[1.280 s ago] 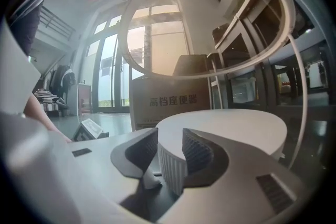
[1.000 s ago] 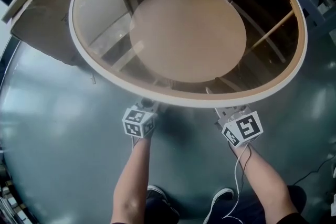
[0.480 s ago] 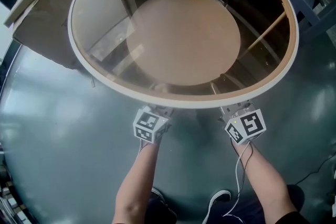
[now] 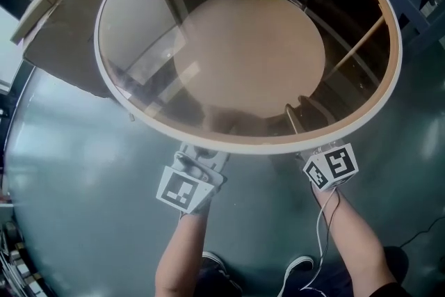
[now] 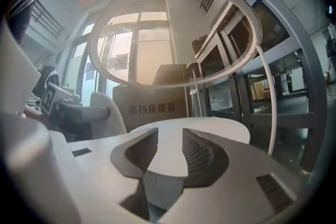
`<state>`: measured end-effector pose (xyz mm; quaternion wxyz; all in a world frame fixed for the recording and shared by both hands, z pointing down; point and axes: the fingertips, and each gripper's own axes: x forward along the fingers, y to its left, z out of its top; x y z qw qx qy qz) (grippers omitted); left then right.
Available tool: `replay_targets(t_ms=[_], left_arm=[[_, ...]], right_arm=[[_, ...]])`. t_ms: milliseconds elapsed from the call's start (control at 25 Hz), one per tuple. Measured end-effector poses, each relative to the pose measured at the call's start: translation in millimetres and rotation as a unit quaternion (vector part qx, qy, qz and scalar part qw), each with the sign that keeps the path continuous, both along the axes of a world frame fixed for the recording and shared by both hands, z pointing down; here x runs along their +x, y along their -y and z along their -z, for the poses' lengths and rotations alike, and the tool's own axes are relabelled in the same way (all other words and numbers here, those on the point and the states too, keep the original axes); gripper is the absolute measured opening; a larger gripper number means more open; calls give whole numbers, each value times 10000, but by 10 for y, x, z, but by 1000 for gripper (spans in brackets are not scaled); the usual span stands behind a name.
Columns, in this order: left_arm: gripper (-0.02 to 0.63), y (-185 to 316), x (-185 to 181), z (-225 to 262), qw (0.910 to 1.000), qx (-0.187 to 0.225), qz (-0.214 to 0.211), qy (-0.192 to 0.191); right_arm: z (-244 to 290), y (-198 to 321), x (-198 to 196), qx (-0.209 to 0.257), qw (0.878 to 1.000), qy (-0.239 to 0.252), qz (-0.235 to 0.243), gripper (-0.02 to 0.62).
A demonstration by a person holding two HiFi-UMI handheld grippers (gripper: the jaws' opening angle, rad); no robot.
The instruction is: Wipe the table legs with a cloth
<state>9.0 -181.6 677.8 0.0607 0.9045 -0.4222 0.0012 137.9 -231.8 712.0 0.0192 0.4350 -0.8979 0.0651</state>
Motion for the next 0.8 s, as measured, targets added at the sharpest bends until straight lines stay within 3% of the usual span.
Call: replay_targets(t_ms=[160, 240, 320, 400, 480, 640, 800], left_arm=[[46, 479, -144, 146, 9977, -422, 9, 522], [48, 736, -149, -64, 9945, -900, -9, 531], [48, 801, -148, -378, 9858, -1566, -17, 600], [46, 744, -193, -552, 9789, -1906, 75, 726], [48, 692, -227, -557, 9768, -1845, 164, 1074], [48, 518, -159, -614, 9683, -1161, 124, 2207], [48, 525, -70, -639, 9742, -1023, 166, 2005]], right_arm=[[159, 3, -67, 128, 9998, -42, 153, 129], [223, 7, -41, 189, 9996, -68, 173, 129], [242, -1, -5, 182, 9997, -37, 138, 129], [220, -3, 0, 148, 9998, -13, 127, 129], [188, 36, -22, 119, 9998, 26, 124, 129], [163, 30, -116, 115, 9997, 45, 205, 129], [173, -35, -234, 232, 9992, -102, 318, 129]])
